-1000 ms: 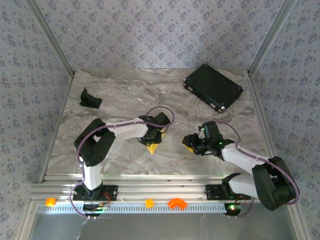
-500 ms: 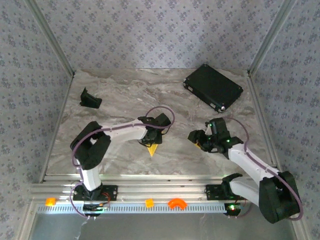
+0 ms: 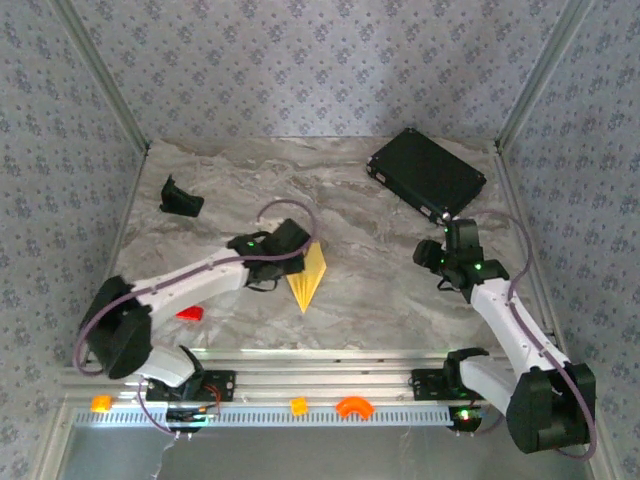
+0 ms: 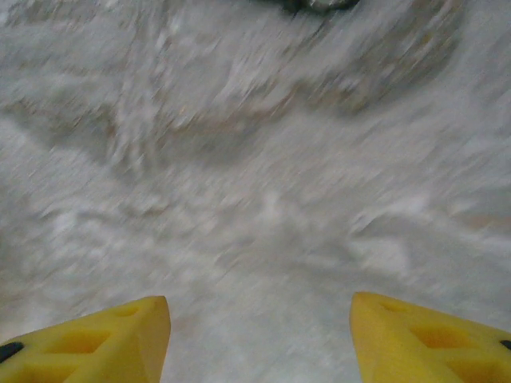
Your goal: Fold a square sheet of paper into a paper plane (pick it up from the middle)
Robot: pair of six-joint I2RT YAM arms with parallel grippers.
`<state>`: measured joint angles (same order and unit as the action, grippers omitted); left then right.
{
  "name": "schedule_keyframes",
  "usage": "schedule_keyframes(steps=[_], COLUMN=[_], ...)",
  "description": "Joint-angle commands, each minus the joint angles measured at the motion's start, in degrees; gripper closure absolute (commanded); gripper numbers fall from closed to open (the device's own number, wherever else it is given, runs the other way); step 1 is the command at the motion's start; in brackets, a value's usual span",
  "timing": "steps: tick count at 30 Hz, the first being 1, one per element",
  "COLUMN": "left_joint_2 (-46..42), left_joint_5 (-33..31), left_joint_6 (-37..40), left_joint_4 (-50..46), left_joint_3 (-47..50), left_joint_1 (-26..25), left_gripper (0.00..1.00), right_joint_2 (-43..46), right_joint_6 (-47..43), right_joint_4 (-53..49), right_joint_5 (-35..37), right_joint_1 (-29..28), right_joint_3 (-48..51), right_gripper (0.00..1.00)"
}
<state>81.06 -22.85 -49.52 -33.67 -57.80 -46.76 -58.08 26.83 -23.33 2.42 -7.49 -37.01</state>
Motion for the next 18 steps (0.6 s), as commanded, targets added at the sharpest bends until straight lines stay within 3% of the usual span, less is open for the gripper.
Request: schedule_keyframes(steps=[1,3,6,10,13,16,18], left_joint_2=[-6.7,-10.24,-13.39,-13.28,-12.0,-11.97,-11.36], left_joint_5=[-5.2,-4.0,-3.91,-5.71,-7.45,-4.95,-4.58], left_joint_6=[7.65,10.39,14.75,19.44,22.7,28.29,33.48], left_joint_4=[2.76,5.76,8.57,11.6,12.64,21.62,28.32], left_joint_3=[4.33,7.18,9.71,11.45,11.68,15.75,18.92], left_joint_1=[7.16,12.87,19.56,26.57,32.28,36.67,38.19], left_gripper=[0.19,0.08,0.0,0.0,0.0,0.0,0.0], right_joint_2=[0.22,-1.71,-5.44,-12.0,-14.98,-17.92,-20.63], right_joint_6=[-11.01,-14.17,-16.17,-21.5,-24.38,-25.18,-26.93], right_joint_4=[11.17,16.99,25.73,40.57,44.42,58.93,63.09], right_joint_5=[11.58,14.54,15.0,8.52,3.47,-0.95,-4.79], right_joint_1=[1.64,3.1,6.08,8.4,10.75,11.62,11.62], right_joint_3=[3.6,5.77,8.46,12.95,11.87,15.17,14.84], right_gripper=[0.33,0.32,0.32,0.32,0.32,0.32,0.32])
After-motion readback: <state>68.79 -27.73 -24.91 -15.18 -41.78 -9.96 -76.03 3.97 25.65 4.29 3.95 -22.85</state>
